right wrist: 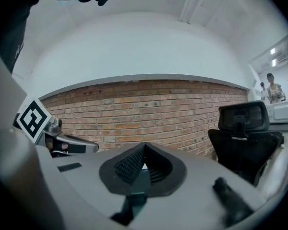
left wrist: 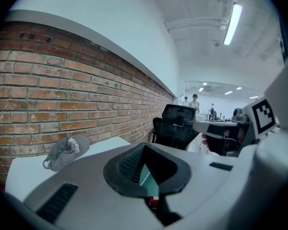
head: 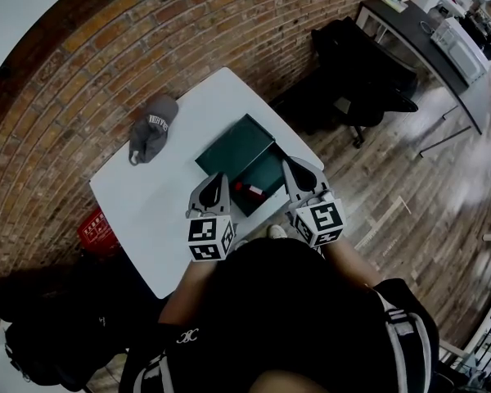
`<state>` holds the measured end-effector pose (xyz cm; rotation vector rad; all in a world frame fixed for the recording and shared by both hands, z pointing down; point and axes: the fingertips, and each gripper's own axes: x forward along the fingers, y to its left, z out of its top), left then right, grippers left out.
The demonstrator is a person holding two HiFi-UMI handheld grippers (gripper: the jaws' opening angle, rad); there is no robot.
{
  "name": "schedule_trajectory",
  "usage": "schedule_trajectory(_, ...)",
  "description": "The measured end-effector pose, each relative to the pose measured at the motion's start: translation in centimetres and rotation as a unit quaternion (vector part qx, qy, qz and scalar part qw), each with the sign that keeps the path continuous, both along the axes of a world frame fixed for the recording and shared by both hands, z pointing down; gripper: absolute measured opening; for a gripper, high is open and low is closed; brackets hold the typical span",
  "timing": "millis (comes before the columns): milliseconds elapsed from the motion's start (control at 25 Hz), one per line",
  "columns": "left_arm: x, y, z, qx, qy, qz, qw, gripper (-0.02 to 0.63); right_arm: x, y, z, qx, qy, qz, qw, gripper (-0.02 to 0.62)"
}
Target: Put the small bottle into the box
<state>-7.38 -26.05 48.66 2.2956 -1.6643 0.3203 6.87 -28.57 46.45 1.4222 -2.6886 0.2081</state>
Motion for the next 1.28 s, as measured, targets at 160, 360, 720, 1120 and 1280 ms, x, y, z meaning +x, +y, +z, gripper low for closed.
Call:
schedule_trajectory(160,-0.2,-0.1,-0.1,0.001,-0.001,-0.001,1.0,0.012,-0.3,0.0,0.2,-0.005,0.005,-0.007,1.0,0.029)
schedule_trajectory(360,-0.4,-0.1,-0.3,0.006,0.006,-0.004,1.0,0.012,-0.5,0.2,0.6,-0.012,0.009,-0.012,1.0,0.029)
schedule_trajectory(720,-0.4,0.3,-0.4,0.009,0.008,-0.002,0.9999,0.012,-0.6,0.5,0.9,-0.015,0.012,-0.015,1.0,0.029)
schedule_trajectory(1120,-0.1,0.7,0.1,-0.001,0.006,0.001,1.0,0.012,-0.3,0.7,1.9,-0.029,0.016,-0.018,0.999,0.029)
schedule_trajectory(1280,0.2,0.8,0.3,-0.004,0.006,0.005,1.0,0.012,-0.2,0.9,2.3,-0.036,0.014,-0.018,0.999,0.029)
